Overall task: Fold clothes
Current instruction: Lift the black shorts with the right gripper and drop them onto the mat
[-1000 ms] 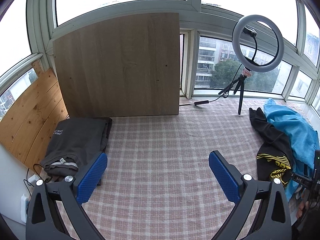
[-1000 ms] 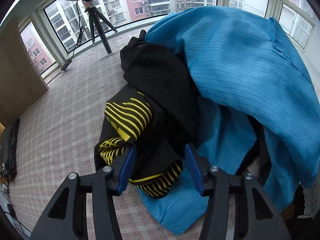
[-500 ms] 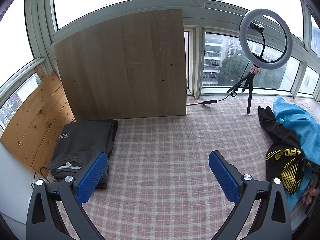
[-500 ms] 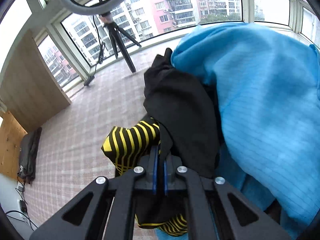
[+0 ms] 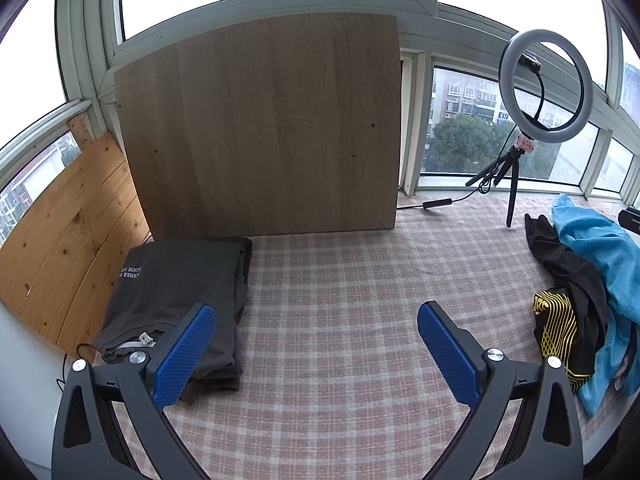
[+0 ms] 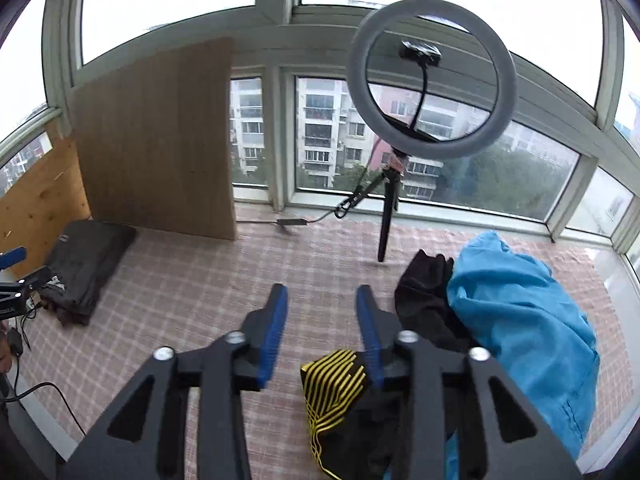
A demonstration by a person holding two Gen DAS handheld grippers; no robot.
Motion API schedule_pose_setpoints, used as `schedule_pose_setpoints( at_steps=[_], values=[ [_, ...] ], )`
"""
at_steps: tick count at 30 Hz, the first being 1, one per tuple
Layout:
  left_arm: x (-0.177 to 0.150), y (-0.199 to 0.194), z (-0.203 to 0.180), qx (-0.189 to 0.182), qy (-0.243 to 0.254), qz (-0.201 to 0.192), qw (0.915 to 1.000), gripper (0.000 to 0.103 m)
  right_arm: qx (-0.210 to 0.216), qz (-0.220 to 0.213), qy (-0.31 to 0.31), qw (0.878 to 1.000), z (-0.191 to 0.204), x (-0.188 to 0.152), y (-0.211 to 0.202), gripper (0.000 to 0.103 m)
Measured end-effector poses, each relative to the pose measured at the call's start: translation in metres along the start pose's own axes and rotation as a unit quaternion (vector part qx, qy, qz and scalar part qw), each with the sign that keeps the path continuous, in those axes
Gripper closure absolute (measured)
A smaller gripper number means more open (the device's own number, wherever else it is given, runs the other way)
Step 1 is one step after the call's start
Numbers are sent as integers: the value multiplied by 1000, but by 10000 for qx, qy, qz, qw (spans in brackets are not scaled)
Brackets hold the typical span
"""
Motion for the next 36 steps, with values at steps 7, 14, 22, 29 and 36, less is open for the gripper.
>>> schedule_pose_setpoints(
  at_steps=[7, 14, 22, 29, 36],
  values=[
    [-24, 45, -36, -388, 268, 630, 9969, 1, -583, 1300, 1633, 9762, -142, -114, 78, 31],
    [-20, 47, -83, -714, 563, 673, 9936, 1, -417, 1827, 1433, 9718, -145, -132, 149, 31],
    [-17, 45, -70, -531, 532, 590, 9954, 1, 1221, 1393, 1860, 9649, -109, -106, 129, 89],
    [-16, 38, -31, -363, 125, 469, 9982, 1, 2221, 347, 553, 9728, -1, -10, 29, 91],
    [-18, 28, 8, -78, -156, 316, 9993, 1, 2406, 789, -124, 9673, 76, 3, 45, 52]
  ],
)
Point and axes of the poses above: each gripper's, at about its wrist camera, not at the fingertips, and y roughly the way its jaws point, z to its left, x to its top, the point moved 8 cm from there along y, roughly the way its jaws point, and after that the axes turned 6 degrees about z, right-handed, at the moved point
